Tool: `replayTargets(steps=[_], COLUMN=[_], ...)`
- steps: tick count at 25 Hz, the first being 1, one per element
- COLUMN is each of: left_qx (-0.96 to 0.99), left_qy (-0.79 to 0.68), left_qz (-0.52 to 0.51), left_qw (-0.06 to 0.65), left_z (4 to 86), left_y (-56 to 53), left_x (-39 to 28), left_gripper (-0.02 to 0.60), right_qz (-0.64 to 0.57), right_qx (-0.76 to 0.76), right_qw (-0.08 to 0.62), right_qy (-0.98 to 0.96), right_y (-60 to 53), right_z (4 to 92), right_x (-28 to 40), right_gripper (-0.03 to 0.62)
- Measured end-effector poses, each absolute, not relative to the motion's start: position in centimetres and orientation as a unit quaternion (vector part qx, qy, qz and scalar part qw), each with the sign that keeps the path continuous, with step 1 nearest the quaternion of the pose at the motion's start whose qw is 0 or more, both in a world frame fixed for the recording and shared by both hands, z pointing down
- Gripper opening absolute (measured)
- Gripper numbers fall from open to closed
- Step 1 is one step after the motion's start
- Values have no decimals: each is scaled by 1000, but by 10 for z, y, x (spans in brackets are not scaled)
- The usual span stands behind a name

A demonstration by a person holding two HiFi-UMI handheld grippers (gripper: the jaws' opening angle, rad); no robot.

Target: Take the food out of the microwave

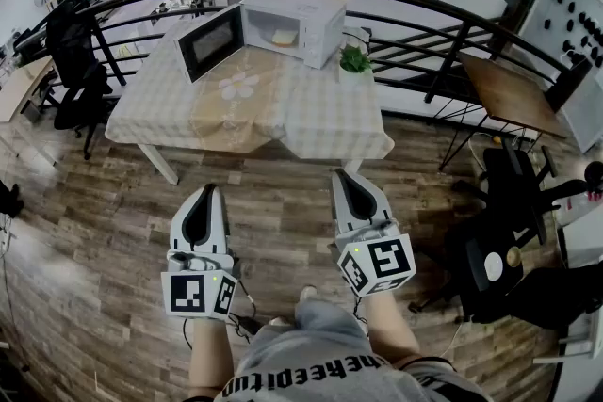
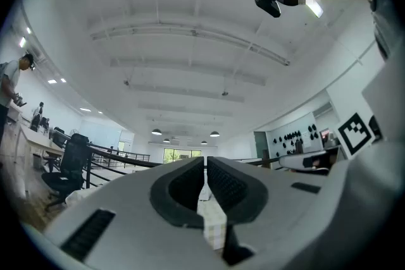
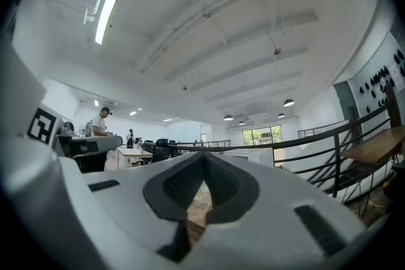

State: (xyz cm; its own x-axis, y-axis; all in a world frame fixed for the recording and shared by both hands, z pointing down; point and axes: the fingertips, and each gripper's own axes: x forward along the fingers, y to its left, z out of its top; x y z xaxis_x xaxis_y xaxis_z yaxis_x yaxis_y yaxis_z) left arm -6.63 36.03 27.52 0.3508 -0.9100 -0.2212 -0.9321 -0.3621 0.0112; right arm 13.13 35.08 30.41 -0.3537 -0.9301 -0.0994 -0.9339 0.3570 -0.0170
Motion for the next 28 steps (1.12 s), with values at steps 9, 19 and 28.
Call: replayTargets(steps=[9, 19, 28], left_qx=[-819, -818, -812], left_qy=[564, 565, 570], left_qz=[94, 95, 105], left_qw=[56, 59, 72], left_z=[277, 277, 276], left_y=[344, 305, 280], left_x=[-57, -35, 1], left_gripper=[15, 15, 15], right_qz=[20, 25, 39], right_qx=[-560, -556, -525], right_qw=[46, 54, 53], right_qy=[827, 829, 849], right_y=[334, 292, 261], right_z=[304, 304, 306], right_x=[137, 157, 177], right_gripper=[5, 5, 5])
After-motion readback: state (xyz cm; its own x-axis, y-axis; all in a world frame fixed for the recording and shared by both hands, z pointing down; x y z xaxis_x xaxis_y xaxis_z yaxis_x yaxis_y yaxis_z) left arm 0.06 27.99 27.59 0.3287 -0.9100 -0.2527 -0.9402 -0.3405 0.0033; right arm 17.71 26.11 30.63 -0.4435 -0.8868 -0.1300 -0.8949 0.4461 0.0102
